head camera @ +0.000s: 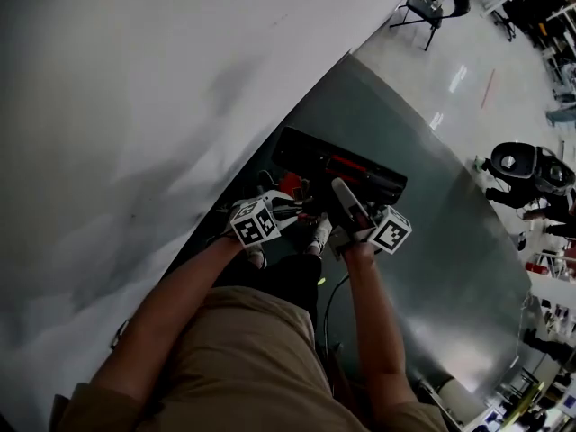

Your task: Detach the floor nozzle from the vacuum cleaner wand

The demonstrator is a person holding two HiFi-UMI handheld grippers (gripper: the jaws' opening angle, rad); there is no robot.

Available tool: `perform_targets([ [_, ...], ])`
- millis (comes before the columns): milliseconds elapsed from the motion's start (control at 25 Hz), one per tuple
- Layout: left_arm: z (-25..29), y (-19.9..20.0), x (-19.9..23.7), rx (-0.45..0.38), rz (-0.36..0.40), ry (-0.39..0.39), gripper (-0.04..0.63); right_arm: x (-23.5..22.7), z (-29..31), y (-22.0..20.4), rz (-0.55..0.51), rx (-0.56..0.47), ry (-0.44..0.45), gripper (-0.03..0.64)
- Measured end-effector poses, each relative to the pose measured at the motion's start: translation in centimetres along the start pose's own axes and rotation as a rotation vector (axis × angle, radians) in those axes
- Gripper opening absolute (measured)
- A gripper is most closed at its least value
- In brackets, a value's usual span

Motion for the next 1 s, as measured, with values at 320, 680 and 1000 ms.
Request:
perform_targets([
  [320, -1.0, 1.6, 0.2, -0.110, -0.130, -0.103, 0.166, 0.0, 0.0, 0.5, 0.016, -0.003, 0.012, 0.249],
  [680, -1.4, 0.9, -1.6, -0.062, -0.032, -0.046, 0.148, -0.8, 0.2, -0.5, 0.042, 0.100, 0.123, 0.249],
  [1000, -1.6, -1.4, -0.4, -0.098, -0.080, -0.044, 0.149, 0.4, 0.5, -1.5, 0.000, 0.026, -0.017, 0.249],
])
Point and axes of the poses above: the fingertips, and each gripper's own axes: z forward along the fingers, x to its left, y out of its top, the point moved 10 cm from there along -z, backward along the fingers, and after that the axes turned 9 degrees about x, right-handed, at the moved point
